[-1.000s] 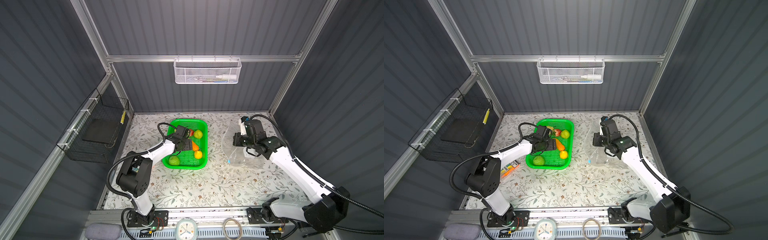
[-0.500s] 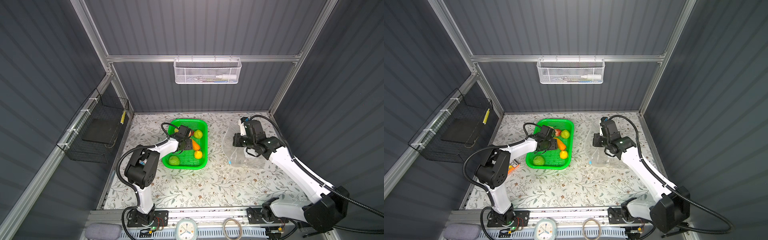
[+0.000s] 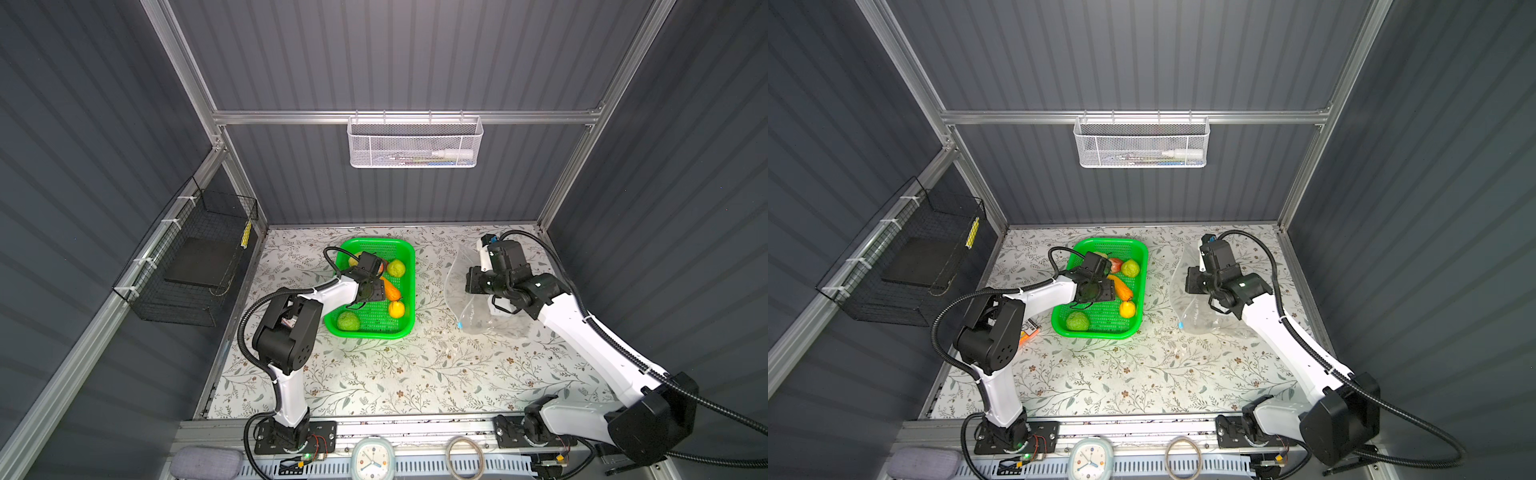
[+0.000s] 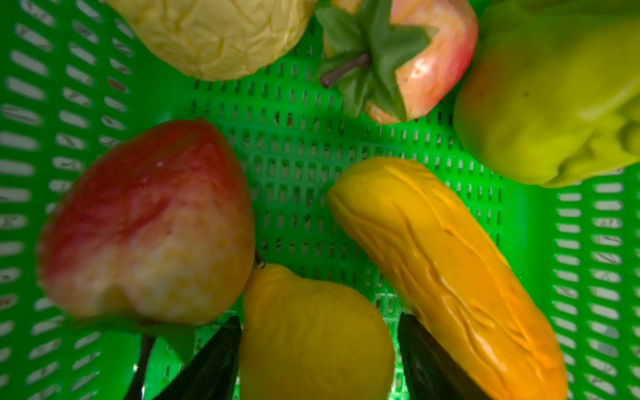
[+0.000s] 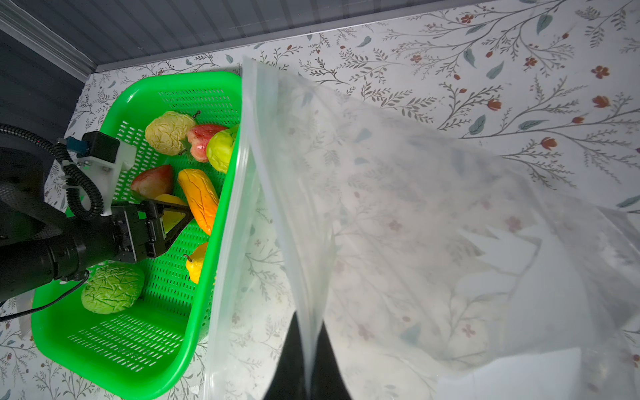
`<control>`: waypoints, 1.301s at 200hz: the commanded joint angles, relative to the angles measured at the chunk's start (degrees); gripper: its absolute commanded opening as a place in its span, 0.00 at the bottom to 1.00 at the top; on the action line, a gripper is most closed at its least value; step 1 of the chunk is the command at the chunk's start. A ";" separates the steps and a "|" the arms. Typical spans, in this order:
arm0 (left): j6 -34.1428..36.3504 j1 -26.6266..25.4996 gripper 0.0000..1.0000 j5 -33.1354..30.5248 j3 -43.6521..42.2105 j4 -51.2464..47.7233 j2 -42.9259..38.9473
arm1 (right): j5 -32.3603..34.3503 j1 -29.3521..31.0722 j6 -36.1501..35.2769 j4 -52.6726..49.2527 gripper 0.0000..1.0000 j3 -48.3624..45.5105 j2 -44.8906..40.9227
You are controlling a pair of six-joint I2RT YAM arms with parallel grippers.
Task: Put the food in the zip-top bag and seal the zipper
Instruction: 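Lower the left gripper into the basket toward the yellow pear, then grasp the yellow pear with the left gripper and lift it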
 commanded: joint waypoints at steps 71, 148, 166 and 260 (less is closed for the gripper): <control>1.50 0.43 0.56 -0.64 2.27 -0.51 -0.29 | 1.97 -0.13 -0.81 -0.68 0.00 -0.48 -1.95; -1.46 0.26 0.57 10.77 -1.65 -0.30 -15.48 | -1.42 -0.12 2.51 3.18 0.00 -2.01 -1.07; -3.25 -0.21 0.57 15.72 -2.80 2.14 -18.54 | -3.05 -0.03 4.02 5.13 0.00 -2.82 -1.00; -10.05 -11.54 0.57 31.31 0.93 15.46 -20.81 | -8.82 -0.08 9.42 12.50 0.00 -4.57 0.61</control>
